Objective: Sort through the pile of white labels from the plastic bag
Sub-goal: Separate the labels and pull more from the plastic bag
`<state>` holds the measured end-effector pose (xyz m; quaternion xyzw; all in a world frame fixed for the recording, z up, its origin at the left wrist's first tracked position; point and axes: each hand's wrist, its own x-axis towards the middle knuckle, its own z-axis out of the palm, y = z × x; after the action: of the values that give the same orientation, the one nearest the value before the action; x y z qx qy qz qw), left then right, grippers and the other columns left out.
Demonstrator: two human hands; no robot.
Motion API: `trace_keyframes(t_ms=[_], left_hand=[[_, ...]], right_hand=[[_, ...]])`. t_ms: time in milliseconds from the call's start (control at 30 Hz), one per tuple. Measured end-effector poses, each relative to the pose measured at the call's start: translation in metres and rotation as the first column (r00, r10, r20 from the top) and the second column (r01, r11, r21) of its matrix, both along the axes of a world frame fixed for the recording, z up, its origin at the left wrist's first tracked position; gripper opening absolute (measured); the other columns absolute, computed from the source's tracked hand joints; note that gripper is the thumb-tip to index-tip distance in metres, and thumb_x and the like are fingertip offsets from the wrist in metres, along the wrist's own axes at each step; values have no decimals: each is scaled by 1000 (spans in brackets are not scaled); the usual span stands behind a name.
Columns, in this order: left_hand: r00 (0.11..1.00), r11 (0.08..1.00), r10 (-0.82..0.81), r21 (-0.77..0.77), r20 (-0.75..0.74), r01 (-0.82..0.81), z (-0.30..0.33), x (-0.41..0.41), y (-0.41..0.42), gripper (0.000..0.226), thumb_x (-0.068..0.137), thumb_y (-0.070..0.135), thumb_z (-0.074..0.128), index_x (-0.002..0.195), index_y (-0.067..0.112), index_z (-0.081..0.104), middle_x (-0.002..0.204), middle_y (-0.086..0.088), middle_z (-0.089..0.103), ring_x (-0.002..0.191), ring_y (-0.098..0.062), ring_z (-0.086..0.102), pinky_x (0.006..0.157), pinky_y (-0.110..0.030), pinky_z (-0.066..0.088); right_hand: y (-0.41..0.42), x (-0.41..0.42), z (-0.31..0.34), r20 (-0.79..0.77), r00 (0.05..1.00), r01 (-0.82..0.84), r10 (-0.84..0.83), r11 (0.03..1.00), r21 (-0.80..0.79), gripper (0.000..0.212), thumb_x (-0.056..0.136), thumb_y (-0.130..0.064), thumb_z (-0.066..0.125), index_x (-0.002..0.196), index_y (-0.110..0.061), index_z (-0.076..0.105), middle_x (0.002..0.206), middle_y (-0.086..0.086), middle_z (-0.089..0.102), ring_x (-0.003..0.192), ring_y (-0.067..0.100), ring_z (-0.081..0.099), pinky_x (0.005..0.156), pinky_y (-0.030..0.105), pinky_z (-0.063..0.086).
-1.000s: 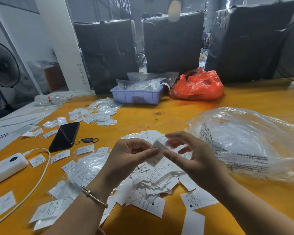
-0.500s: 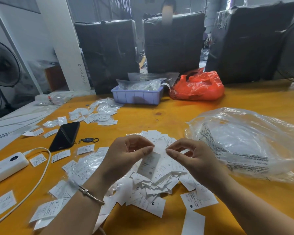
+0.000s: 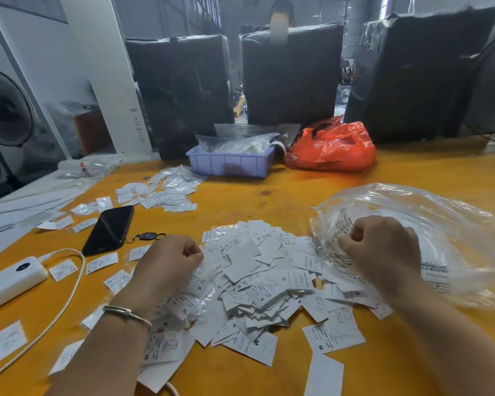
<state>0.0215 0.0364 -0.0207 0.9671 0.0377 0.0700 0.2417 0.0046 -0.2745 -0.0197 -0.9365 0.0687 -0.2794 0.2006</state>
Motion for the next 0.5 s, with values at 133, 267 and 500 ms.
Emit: trace_keyframes(t_ms=[133, 267, 500], left_hand=[[1000, 1000, 22, 22, 13, -22, 0, 0, 1, 12, 93, 27, 63, 84, 33, 68, 90, 15, 65, 80, -5, 58, 65, -27, 48], [998, 993, 46, 107, 31, -49, 0, 0, 0, 13, 95, 30, 59, 103, 28, 69, 114, 5, 65, 99, -14, 59, 74, -31, 48], [993, 1000, 28, 5, 112, -29, -3, 1, -8, 20, 93, 35, 62, 112, 27, 66, 122, 3, 60, 115, -16, 53, 88, -34, 45]], right_hand=[[-8, 2, 3, -169, 973, 118, -156, 969, -216, 21, 84, -22, 62, 104, -17, 62, 104, 4, 61, 102, 27, 51, 83, 38, 35], [-15, 5, 4, -304, 924, 137, -232, 943, -303, 38, 86, -28, 61, 122, -18, 53, 121, 6, 49, 115, 27, 43, 89, 38, 36], [-24, 11, -5, -327, 917, 115, -226, 938, -326, 8, 88, -14, 57, 87, -17, 65, 91, 1, 62, 90, 25, 55, 80, 35, 36]])
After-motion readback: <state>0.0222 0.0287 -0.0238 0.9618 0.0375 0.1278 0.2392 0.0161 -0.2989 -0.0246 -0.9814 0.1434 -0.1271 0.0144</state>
